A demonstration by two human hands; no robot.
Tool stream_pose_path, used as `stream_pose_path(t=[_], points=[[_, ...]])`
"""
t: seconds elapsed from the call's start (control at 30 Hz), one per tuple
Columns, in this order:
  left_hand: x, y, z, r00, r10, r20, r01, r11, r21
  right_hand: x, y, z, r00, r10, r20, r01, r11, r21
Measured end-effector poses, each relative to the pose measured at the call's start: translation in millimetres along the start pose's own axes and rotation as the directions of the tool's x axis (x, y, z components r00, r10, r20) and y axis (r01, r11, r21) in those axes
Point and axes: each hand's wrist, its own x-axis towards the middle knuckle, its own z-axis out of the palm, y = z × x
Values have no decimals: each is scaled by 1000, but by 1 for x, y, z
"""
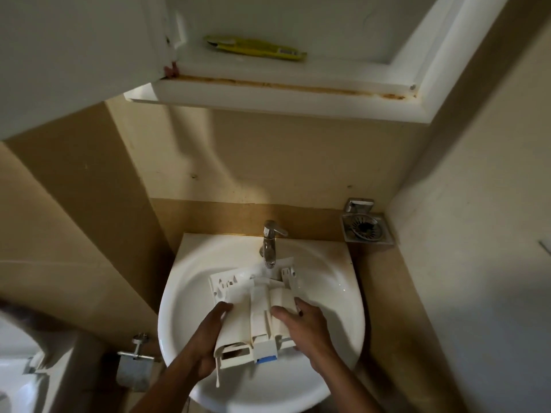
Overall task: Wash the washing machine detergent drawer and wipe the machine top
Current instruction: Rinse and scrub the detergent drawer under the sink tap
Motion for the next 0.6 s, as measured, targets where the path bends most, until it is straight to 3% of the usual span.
stream_pose_path(t=[0.27, 0.5, 0.6], points=[[-15, -8, -7, 990, 113, -90, -125, 982, -140, -12, -36, 4, 993, -82, 83, 89, 992, -86], [-24, -5, 35, 993, 79, -82, -81, 997, -15, -15, -24, -24, 997, -15, -74, 17, 999, 32], [-24, -3, 18, 986, 112, -128, -115, 993, -23, -18, -30, -10, 1000, -14, -16, 14, 1000, 24]])
